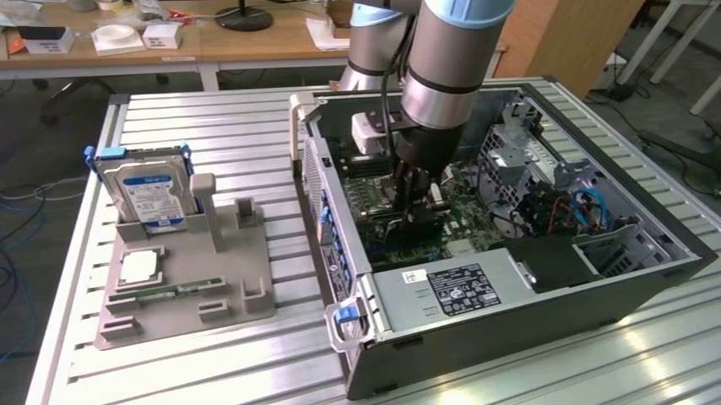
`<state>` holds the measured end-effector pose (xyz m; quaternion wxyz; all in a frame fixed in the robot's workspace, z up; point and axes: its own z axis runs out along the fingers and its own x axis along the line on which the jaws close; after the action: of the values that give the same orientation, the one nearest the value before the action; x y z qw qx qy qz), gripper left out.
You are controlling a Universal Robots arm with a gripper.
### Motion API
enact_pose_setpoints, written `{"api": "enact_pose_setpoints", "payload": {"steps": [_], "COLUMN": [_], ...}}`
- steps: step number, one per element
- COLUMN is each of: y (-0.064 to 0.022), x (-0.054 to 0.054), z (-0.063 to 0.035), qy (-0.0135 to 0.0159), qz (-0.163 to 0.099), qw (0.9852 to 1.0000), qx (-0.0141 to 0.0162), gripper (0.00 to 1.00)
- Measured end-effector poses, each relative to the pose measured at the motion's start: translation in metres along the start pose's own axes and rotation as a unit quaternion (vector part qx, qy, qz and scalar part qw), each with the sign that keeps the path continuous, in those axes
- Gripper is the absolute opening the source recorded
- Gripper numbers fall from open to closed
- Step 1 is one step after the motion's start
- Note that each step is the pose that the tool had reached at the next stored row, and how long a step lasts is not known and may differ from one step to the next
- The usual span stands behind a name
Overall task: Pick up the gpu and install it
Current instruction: 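Insert the gpu into the slot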
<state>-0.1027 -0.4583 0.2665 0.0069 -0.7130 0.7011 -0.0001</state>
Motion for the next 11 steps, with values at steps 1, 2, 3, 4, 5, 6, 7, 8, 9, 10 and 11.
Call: {"api": "enact_pose_setpoints", "payload": {"steps": [1, 2, 3, 4, 5, 6, 7, 8, 9, 10, 11], "y": [0.0000, 0.0000, 0.0000, 0.0000, 0.0000, 0.0000, 0.0000, 0.0000, 0.0000, 0.0000, 0.0000], "x": [0.0000, 0.0000, 0.0000, 0.0000, 0.0000, 0.0000, 0.0000, 0.0000, 0.0000, 0.0000, 0.0000], "z": [0.0000, 0.0000, -0.0001, -0.0001, 0.0000, -0.0001, -0.0001, -0.0001, -0.0001, -0.0001, -0.0001], "qy": [0.0000, 0.0000, 0.0001, 0.0001, 0.0000, 0.0001, 0.0001, 0.0001, 0.0000, 0.0001, 0.0001], "qz": [0.000, 0.000, 0.000, 0.000, 0.000, 0.000, 0.000, 0.000, 0.000, 0.000, 0.000], "qw": [1.0000, 1.0000, 1.0000, 1.0000, 1.0000, 1.0000, 1.0000, 1.0000, 1.0000, 1.0000, 1.0000], "qx": [0.0000, 0.0000, 0.0000, 0.0000, 0.0000, 0.0000, 0.0000, 0.0000, 0.0000, 0.0000, 0.0000], "gripper": [0.38, 0.32, 0.26, 0.20, 0.20, 0.15, 0.10, 0.10, 0.10, 0.10, 0.10]}}
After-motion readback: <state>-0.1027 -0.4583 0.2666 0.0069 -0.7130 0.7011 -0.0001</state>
